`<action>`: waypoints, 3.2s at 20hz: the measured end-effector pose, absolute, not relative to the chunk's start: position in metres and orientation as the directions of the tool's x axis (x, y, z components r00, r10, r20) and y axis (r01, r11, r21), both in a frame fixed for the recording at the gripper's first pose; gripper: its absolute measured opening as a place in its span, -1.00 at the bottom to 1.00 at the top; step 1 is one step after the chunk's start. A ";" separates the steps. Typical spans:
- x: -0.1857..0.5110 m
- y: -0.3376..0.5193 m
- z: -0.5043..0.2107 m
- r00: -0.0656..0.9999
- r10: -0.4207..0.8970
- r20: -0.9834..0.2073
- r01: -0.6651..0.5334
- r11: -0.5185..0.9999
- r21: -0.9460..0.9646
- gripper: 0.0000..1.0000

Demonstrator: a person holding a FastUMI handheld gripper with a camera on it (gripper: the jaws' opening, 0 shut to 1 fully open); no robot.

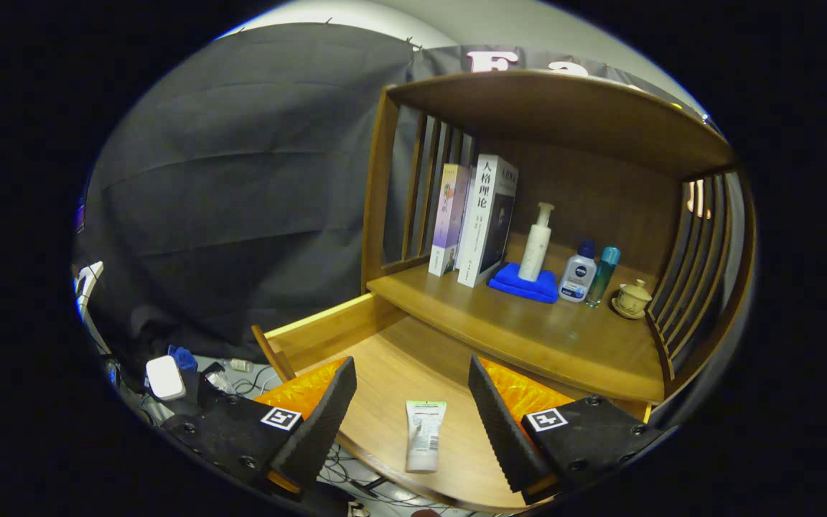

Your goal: Pull open the drawer, take out the items inside it, and place them on the countertop above the cabinet.

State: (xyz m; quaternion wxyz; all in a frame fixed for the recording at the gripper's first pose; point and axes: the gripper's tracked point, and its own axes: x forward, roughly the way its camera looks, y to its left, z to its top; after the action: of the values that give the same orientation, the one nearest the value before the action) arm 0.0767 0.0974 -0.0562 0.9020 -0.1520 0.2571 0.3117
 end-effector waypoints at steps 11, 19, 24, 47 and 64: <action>0.107 0.087 -0.155 0.363 0.338 -0.868 -0.759 0.648 -0.065 0.96; 0.090 0.072 -0.208 0.140 0.228 -0.964 -0.785 0.619 0.032 0.95; 0.086 0.065 -0.223 0.089 0.197 -0.976 -0.785 0.617 0.053 0.61; 0.105 0.076 -0.193 0.240 0.238 -0.941 -0.773 0.634 -0.037 -0.42; 0.140 0.094 -0.111 0.388 0.423 -0.819 -0.680 0.732 0.055 -0.42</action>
State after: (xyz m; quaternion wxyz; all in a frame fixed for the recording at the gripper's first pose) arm 0.1399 0.0940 -0.1113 0.8203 -0.1463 0.4393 0.3359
